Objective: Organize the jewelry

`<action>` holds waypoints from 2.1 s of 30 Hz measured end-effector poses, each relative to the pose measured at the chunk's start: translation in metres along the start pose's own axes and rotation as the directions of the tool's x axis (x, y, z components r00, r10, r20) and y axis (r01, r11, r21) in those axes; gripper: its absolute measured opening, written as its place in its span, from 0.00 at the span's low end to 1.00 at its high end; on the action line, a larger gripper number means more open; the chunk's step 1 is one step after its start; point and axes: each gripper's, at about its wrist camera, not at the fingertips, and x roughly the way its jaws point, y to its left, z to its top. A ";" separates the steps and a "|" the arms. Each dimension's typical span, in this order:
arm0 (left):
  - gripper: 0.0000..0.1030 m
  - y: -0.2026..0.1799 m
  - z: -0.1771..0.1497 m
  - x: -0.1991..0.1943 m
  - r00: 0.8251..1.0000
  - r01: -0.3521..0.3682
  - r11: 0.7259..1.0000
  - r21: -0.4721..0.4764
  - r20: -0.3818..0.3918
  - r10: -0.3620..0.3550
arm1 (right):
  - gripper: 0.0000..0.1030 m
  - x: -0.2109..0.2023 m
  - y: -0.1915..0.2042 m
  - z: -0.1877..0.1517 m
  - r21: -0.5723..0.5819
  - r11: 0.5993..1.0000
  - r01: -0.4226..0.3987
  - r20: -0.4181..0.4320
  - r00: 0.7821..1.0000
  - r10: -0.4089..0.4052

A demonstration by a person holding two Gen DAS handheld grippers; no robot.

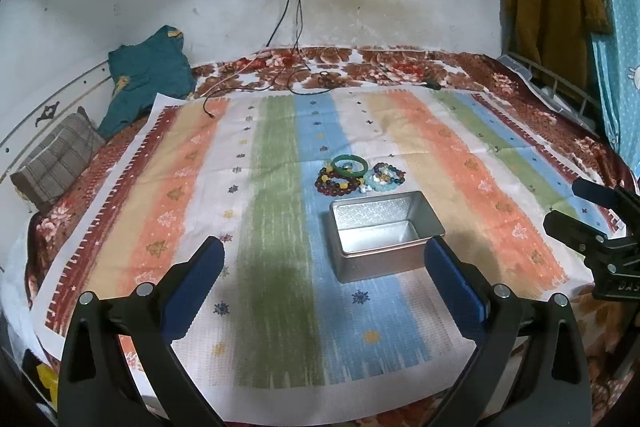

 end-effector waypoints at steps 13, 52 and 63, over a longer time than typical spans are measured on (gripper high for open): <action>0.95 0.002 -0.002 -0.002 1.000 -0.015 1.000 -0.012 -0.008 0.014 | 0.96 0.005 -0.003 0.001 0.021 1.000 0.005 -0.015 1.000 -0.005; 0.95 -0.002 0.001 0.013 0.999 -0.023 1.000 0.001 -0.030 0.023 | 0.96 0.029 -0.012 0.009 0.049 0.999 0.000 -0.087 0.996 0.004; 0.95 -0.005 0.021 0.033 0.998 -0.034 0.999 0.001 -0.045 0.034 | 0.96 0.043 -0.020 0.022 0.065 0.998 0.002 -0.111 0.994 0.005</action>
